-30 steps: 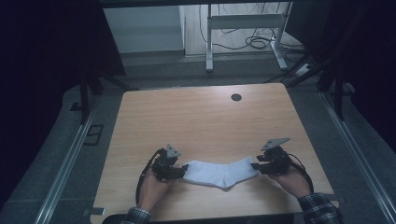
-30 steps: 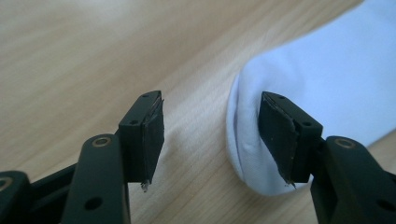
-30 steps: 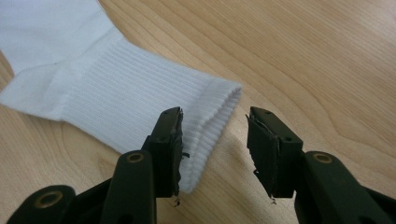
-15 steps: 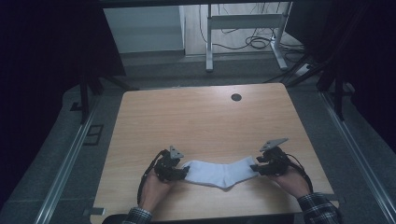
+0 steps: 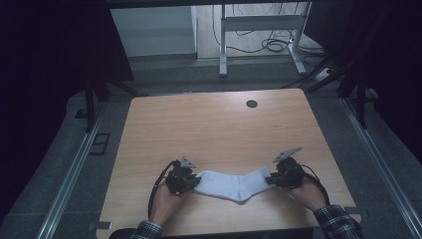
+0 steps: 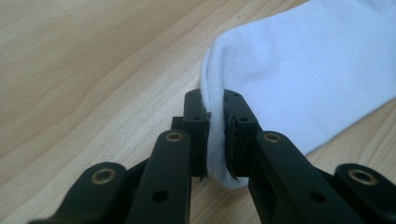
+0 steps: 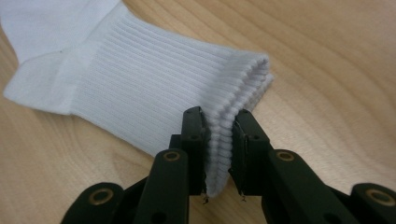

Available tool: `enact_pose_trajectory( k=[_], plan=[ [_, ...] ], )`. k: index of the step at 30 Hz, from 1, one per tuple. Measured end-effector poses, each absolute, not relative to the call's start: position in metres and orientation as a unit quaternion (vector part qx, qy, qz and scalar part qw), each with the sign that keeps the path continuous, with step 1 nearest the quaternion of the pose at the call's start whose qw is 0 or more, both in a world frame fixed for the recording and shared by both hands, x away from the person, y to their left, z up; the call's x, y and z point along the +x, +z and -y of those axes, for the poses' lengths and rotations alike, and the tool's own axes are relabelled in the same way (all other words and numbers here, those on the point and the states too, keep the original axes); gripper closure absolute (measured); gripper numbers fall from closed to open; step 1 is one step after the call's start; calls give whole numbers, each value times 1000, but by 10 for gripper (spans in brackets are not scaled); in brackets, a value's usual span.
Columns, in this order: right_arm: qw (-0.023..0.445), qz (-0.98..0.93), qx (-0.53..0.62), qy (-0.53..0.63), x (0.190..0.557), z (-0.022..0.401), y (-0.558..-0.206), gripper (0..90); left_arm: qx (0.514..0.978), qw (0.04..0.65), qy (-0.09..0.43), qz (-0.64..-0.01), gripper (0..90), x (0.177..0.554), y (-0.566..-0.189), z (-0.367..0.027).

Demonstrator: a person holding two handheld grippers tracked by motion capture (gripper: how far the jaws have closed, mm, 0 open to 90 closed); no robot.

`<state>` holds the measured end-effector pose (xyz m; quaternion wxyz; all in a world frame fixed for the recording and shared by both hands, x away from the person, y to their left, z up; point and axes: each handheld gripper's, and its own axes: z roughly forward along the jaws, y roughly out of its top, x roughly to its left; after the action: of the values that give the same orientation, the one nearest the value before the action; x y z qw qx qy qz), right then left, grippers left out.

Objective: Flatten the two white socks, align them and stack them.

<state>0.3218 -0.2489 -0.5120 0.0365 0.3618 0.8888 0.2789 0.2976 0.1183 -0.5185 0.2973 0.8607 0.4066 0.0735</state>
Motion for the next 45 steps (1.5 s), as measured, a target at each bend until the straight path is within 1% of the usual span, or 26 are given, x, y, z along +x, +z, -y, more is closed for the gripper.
enact_pose_trajectory(
  k=[4,13,21,31,38,45],
  plan=[
    [57,-890,357,278,324,247,-507,767,858,305,88,-404,819,301,-512,-120],
    [76,-877,362,306,344,243,-492,766,847,320,107,-410,819,318,-501,-128],
    [96,-867,373,315,361,247,-486,762,848,317,134,-403,819,343,-501,-119],
    [119,-859,385,317,388,241,-489,758,841,314,167,-409,818,367,-505,-117],
    [129,-863,380,305,399,234,-496,756,844,296,184,-408,818,375,-513,-116],
    [135,-866,376,299,407,230,-502,749,846,285,187,-409,814,381,-520,-115]
  ],
)
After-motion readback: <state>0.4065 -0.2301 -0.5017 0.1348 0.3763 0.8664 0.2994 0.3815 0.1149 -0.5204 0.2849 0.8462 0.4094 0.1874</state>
